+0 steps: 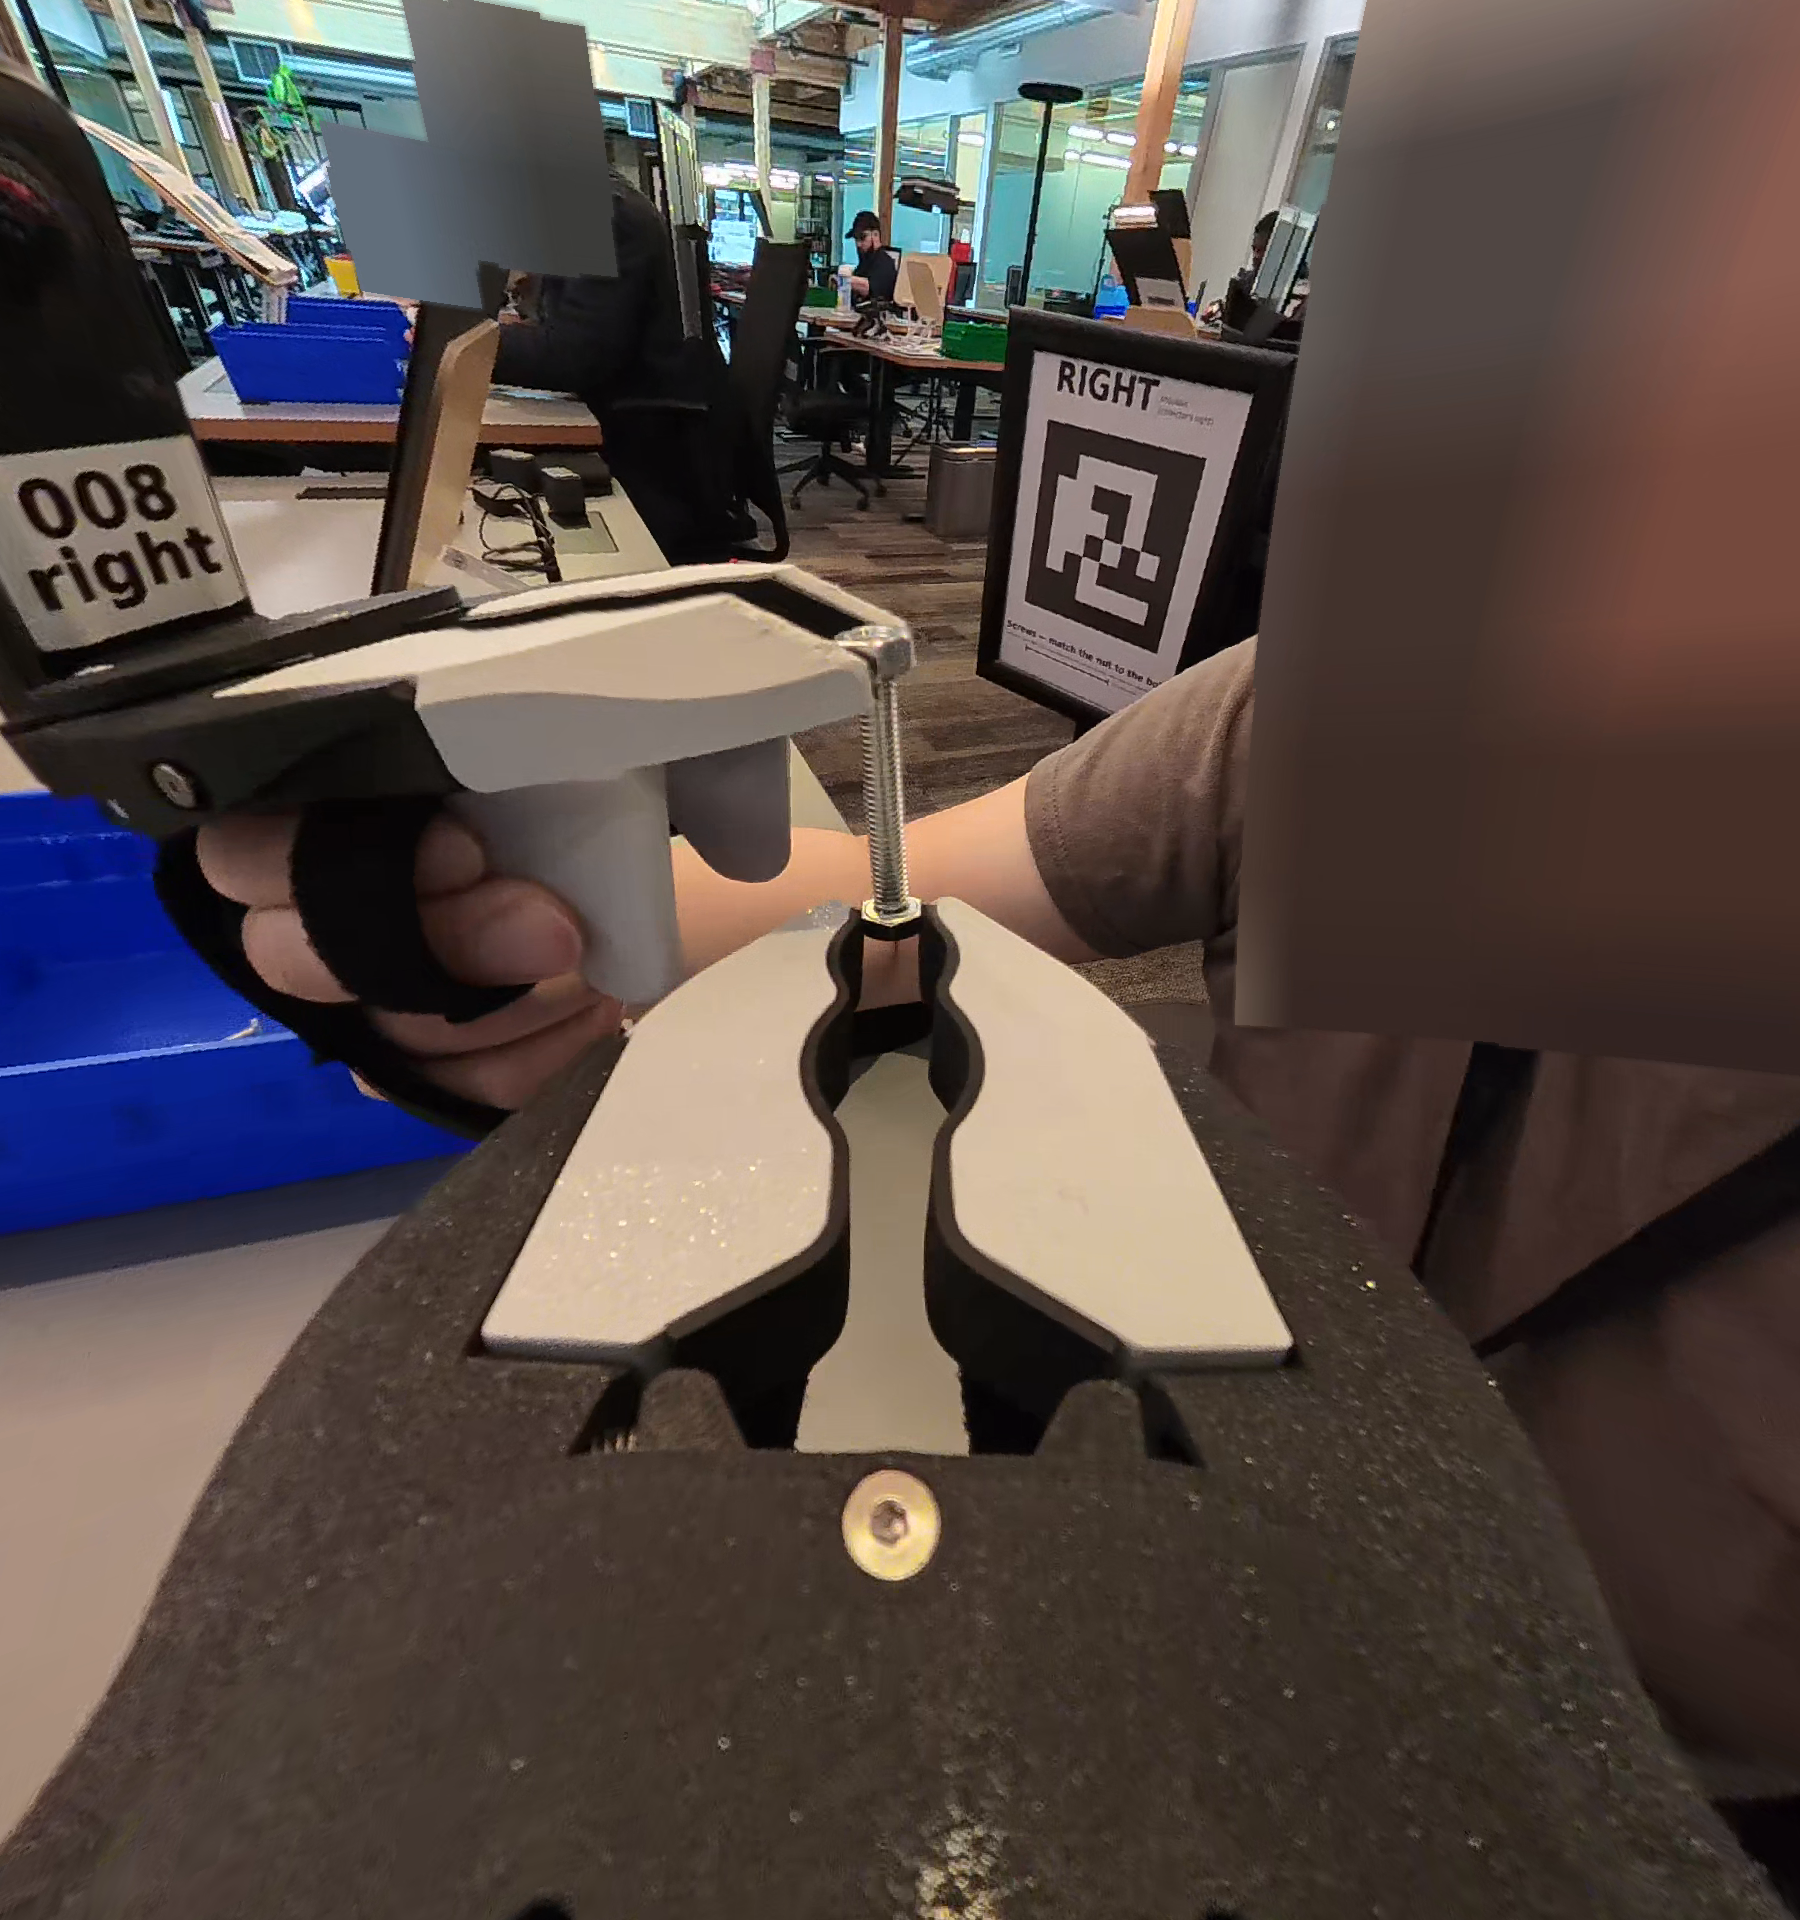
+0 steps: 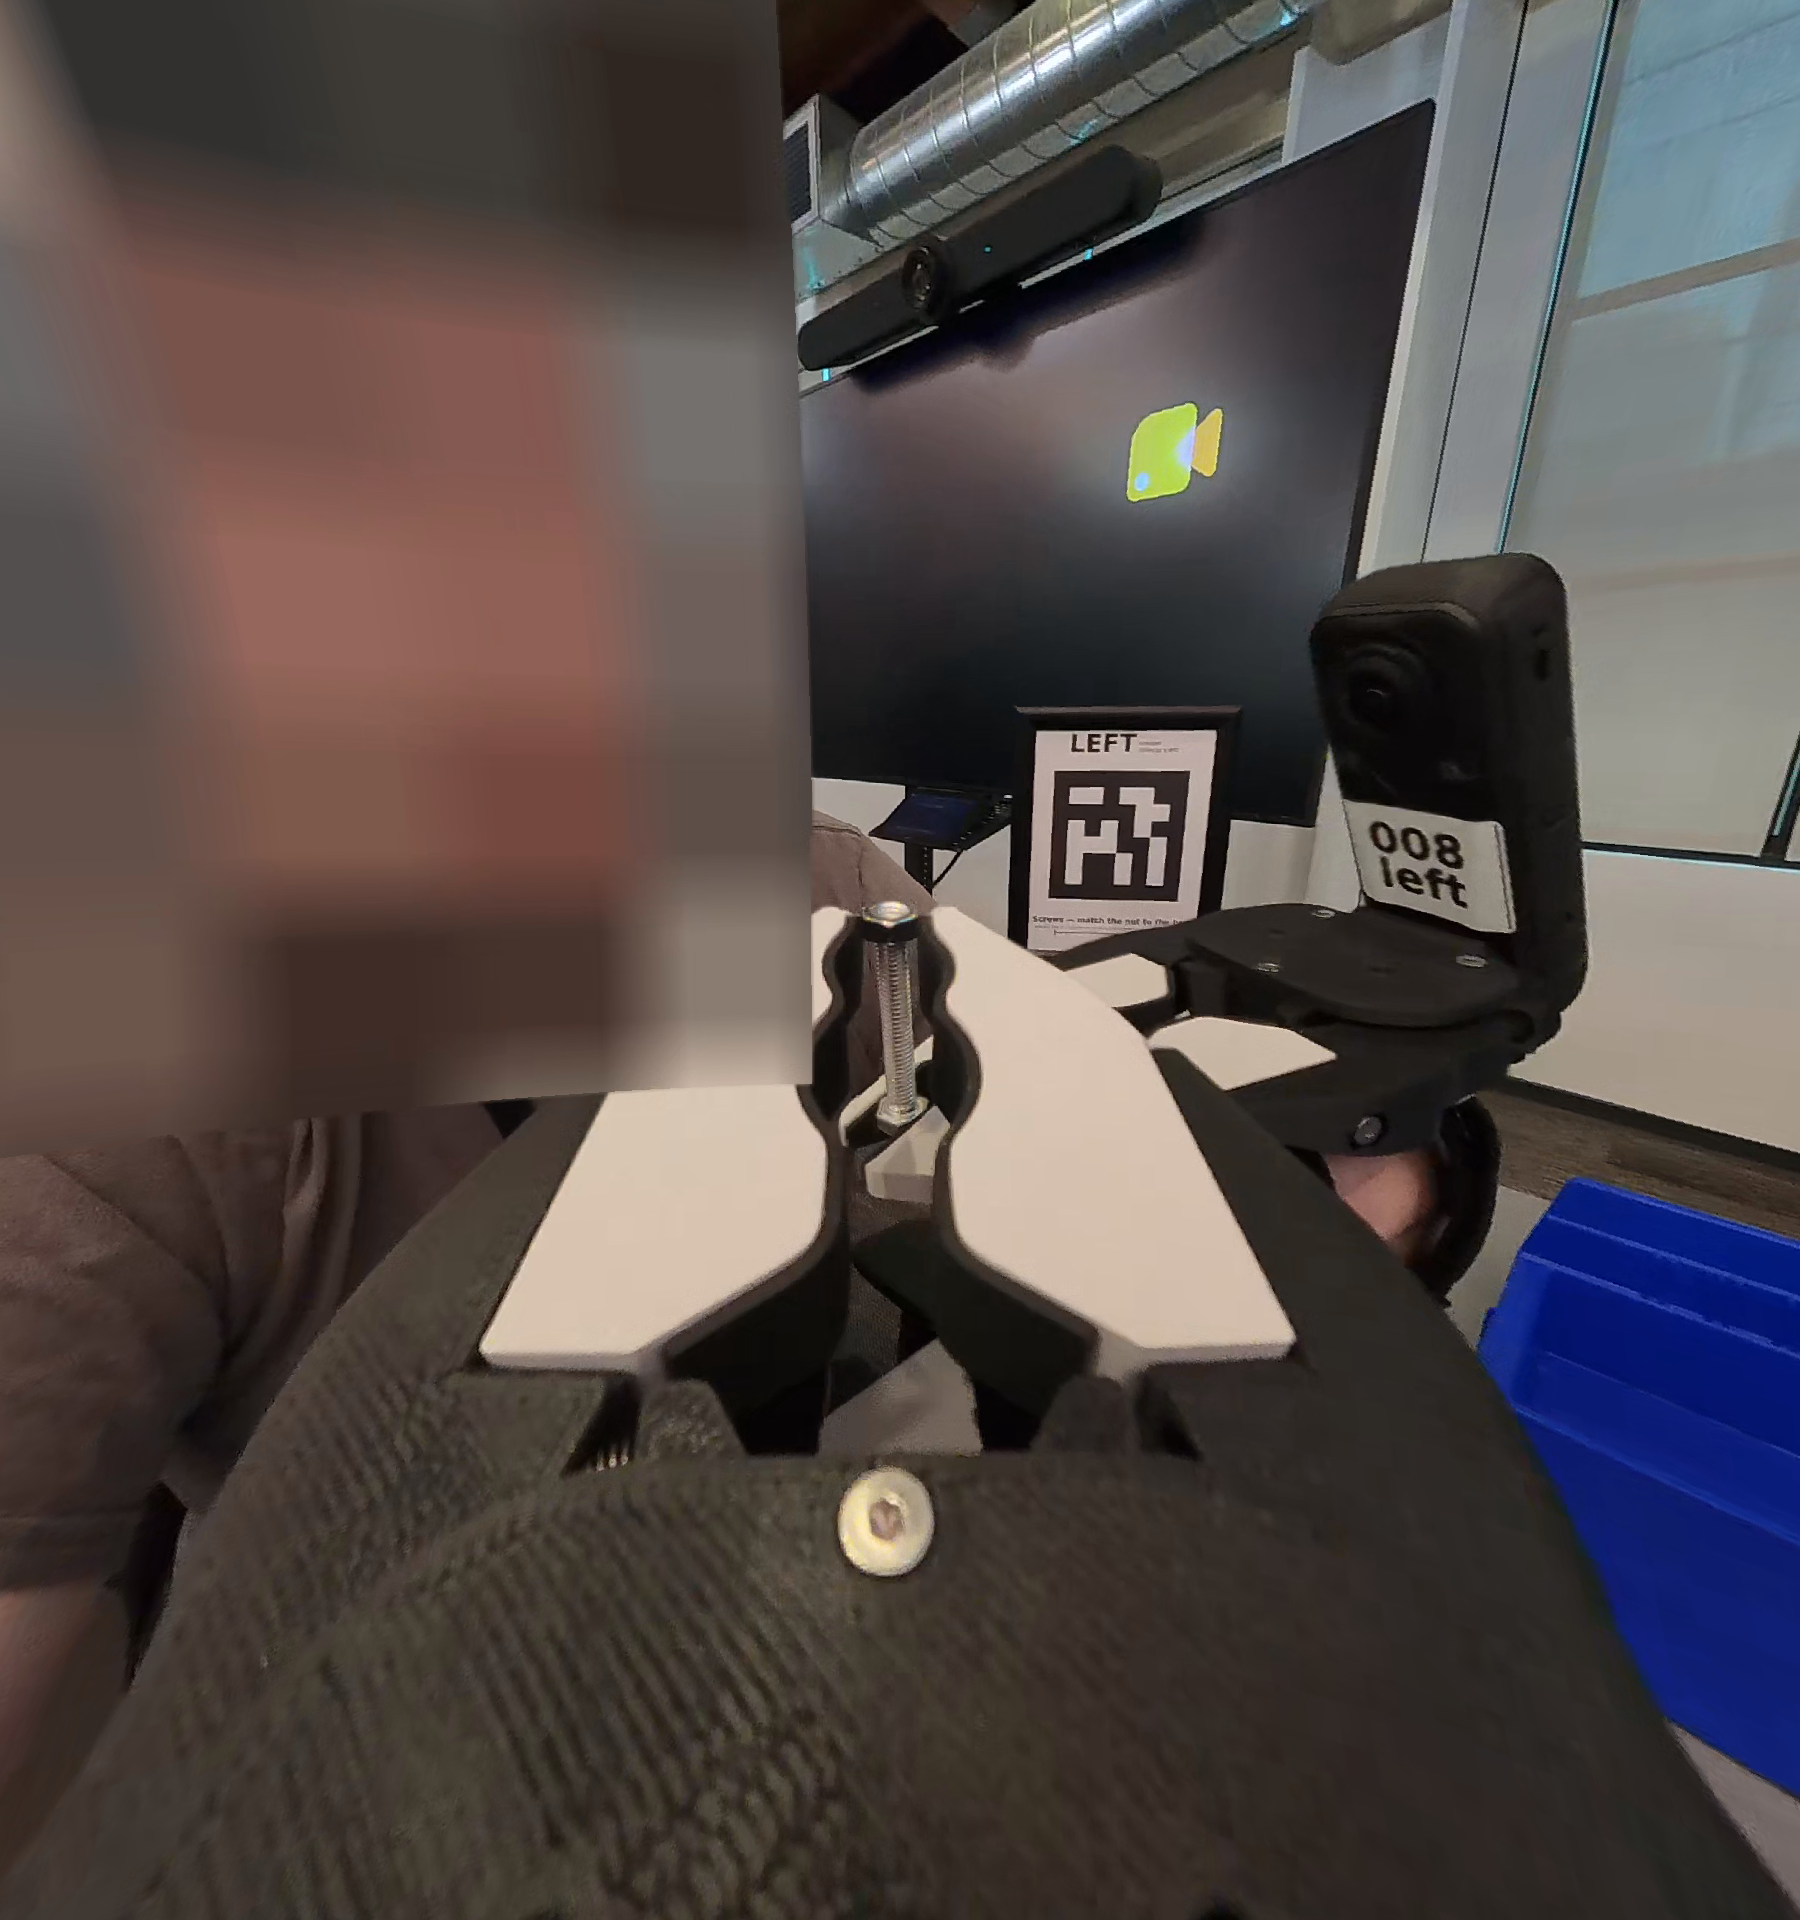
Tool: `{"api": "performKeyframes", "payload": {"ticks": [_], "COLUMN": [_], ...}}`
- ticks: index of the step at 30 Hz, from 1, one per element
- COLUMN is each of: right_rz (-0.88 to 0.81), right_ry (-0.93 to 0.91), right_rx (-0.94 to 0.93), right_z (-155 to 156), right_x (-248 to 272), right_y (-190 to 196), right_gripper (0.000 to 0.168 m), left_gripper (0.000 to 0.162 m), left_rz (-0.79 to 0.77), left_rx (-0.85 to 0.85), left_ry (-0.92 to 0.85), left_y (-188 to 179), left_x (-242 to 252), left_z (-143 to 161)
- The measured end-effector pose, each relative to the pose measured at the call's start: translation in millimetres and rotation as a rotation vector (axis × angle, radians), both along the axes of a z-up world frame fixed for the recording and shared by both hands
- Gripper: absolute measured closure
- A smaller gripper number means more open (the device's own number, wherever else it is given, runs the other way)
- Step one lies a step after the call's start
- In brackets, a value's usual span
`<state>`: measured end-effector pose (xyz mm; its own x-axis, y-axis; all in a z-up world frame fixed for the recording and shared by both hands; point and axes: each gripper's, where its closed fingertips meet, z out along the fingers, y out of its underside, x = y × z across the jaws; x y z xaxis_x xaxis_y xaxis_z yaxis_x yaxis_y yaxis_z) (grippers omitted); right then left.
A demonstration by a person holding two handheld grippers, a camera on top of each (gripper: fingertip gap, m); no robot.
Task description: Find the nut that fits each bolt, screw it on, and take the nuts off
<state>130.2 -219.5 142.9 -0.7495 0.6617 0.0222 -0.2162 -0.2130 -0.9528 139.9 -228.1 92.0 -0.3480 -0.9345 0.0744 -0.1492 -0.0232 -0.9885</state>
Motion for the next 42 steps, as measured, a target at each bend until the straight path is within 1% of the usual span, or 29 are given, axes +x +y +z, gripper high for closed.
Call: {"api": "performKeyframes", "payload": {"ticks": [4, 5, 7, 9, 11, 15, 16, 19, 21, 24, 27, 33, 37, 42], "right_rz": [-0.023, -0.028, -0.085, -0.160, -0.306, -0.767, -0.846, -1.085, -1.152, -1.145, -1.141, -1.129, -1.113, -1.110], "right_ry": [0.000, -0.002, -0.014, -0.009, 0.013, 0.165, 0.192, 0.191, 0.163, 0.107, 0.080, 0.044, 0.035, 0.022], "right_rx": [0.022, 0.029, 0.034, 0.046, 0.068, 0.098, 0.109, 0.101, 0.100, 0.086, 0.049, 0.039, 0.049, 0.089], "right_z": [0, 0, 0, 3, 9, 34, 38, 41, 38, 32, 29, 24, 23, 22], "right_x": [1, 1, -3, -6, -10, -11, -10, -9, -12, -22, -24, -27, -30, -30], "right_y": [0, 0, 5, 11, 22, 57, 61, 80, 84, 82, 86, 89, 87, 86], "right_gripper": [0.157, 0.152, 0.133, 0.129, 0.129, 0.127, 0.127, 0.129, 0.132, 0.138, 0.140, 0.143, 0.157, 0.158], "left_gripper": [0.152, 0.152, 0.152, 0.152, 0.152, 0.153, 0.153, 0.152, 0.152, 0.153, 0.152, 0.152, 0.152, 0.152], "left_rz": [-0.003, 0.000, 0.007, 0.027, 0.102, 0.466, 0.534, 0.640, 0.696, 0.750, 0.751, 0.760, 0.753, 0.729], "left_rx": [-0.009, -0.008, -0.006, -0.007, 0.001, 0.119, 0.141, 0.151, 0.159, 0.213, 0.227, 0.230, 0.235, 0.231], "left_ry": [-0.004, -0.008, -0.021, -0.047, -0.086, -0.130, -0.143, -0.175, -0.159, -0.114, -0.100, -0.100, -0.092, -0.082], "left_y": [0, 0, 1, 4, 15, 65, 74, 87, 95, 102, 101, 101, 101, 98], "left_x": [0, 0, -1, -4, -7, -16, -19, -25, -26, -25, -21, -23, -21, -20], "left_z": [0, 1, 4, 11, 20, 29, 31, 34, 32, 24, 21, 22, 20, 19]}}
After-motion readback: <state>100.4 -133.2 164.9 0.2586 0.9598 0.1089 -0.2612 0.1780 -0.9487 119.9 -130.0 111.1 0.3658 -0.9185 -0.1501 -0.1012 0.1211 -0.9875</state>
